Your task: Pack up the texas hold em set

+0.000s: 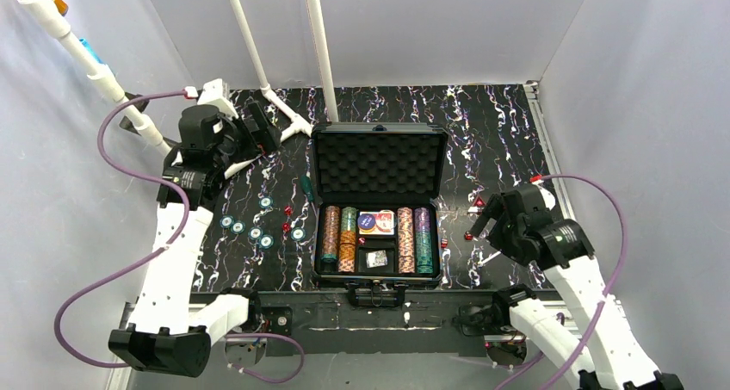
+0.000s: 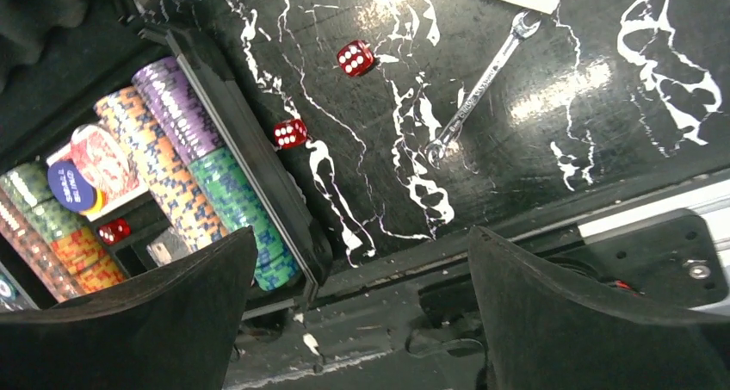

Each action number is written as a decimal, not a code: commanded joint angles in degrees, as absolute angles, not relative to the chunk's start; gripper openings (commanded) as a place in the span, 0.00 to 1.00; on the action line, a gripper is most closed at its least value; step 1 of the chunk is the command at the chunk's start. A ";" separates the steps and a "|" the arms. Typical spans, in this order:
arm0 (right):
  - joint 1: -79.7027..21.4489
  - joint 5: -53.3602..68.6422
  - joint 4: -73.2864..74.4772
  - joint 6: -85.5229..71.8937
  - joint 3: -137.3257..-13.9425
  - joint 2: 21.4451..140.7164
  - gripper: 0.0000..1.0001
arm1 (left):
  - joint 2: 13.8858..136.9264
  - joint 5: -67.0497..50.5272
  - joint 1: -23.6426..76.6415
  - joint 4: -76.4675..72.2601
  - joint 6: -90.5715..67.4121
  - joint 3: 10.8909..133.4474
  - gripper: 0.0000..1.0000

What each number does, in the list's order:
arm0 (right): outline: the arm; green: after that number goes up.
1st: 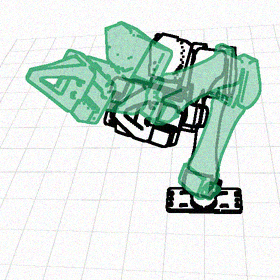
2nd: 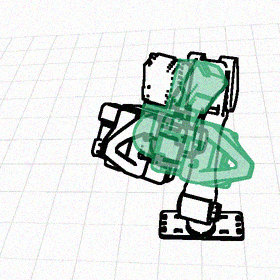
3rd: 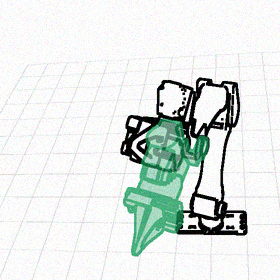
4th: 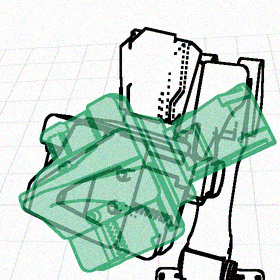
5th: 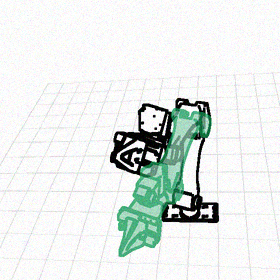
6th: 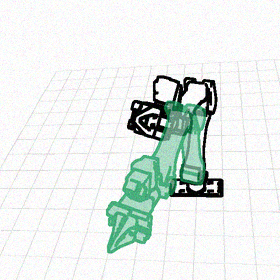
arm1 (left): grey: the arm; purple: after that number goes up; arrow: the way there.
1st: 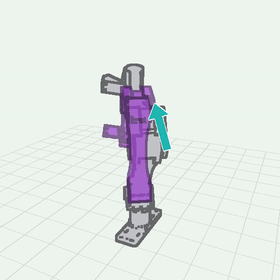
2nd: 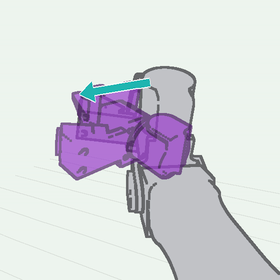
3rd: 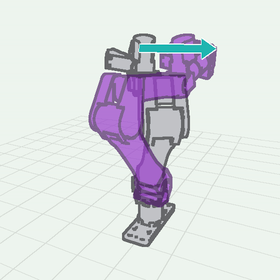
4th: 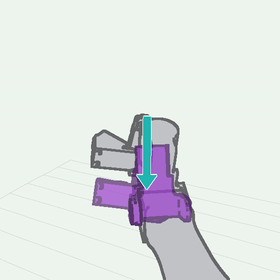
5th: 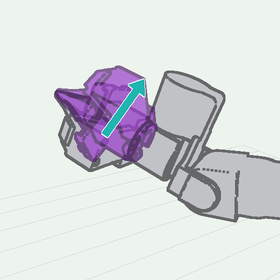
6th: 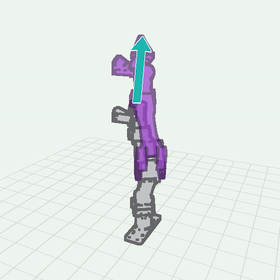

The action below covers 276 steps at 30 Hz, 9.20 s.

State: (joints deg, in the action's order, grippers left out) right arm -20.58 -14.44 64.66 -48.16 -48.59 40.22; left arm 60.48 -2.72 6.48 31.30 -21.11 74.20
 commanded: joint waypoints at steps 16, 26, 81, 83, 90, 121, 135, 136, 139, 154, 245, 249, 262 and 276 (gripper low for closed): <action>-9.28 -2.14 43.24 -42.94 -43.32 69.99 0.66 | 54.83 -9.69 6.48 20.83 -17.20 58.93 0.99; -5.35 -1.63 41.01 -52.44 -43.38 77.09 0.62 | 54.66 -10.20 7.44 20.92 -17.23 58.82 1.00; -35.98 -7.63 38.88 -33.50 -52.00 59.92 0.01 | 56.74 -10.84 7.69 20.85 -17.87 58.71 0.99; -39.42 -5.87 38.13 -36.29 -53.80 62.66 0.01 | 57.28 -10.96 7.72 20.81 -18.04 58.65 0.99; -50.62 -2.84 25.62 -40.83 -56.16 74.00 0.01 | 58.00 -10.51 7.70 20.57 -18.05 58.25 0.99; -57.67 -9.62 26.35 -45.53 -65.65 99.11 0.04 | 57.74 -9.84 8.61 20.91 -17.85 58.37 0.99; -57.42 -6.43 26.05 -48.26 -63.61 96.30 0.18 | 57.64 -9.84 8.77 21.00 -17.84 58.51 0.99; -57.40 -6.27 25.86 -48.35 -63.59 96.41 0.19 | 57.64 -9.86 8.79 21.01 -17.85 58.46 1.00; -57.42 -5.50 25.47 -48.49 -63.50 96.83 0.21 | 57.60 -9.84 8.87 20.99 -17.88 58.46 0.99; -55.93 -5.30 24.06 -47.82 -64.06 99.50 0.25 | 57.89 -9.58 9.14 21.20 -17.67 58.51 1.00; -50.63 9.70 30.54 -41.97 -68.69 102.56 0.34 | 59.92 -10.81 9.63 21.16 -17.89 58.72 0.99; -50.64 9.89 31.77 -41.40 -70.00 103.29 0.20 | 59.88 -10.49 9.67 21.16 -17.77 58.69 1.00; -48.57 15.89 39.82 -39.34 -76.08 108.29 0.01 | 59.66 -10.81 9.70 21.35 -17.75 58.80 0.99; -47.81 15.00 40.01 -39.43 -77.57 112.45 0.01 | 59.36 -10.93 9.73 21.40 -17.78 58.80 0.99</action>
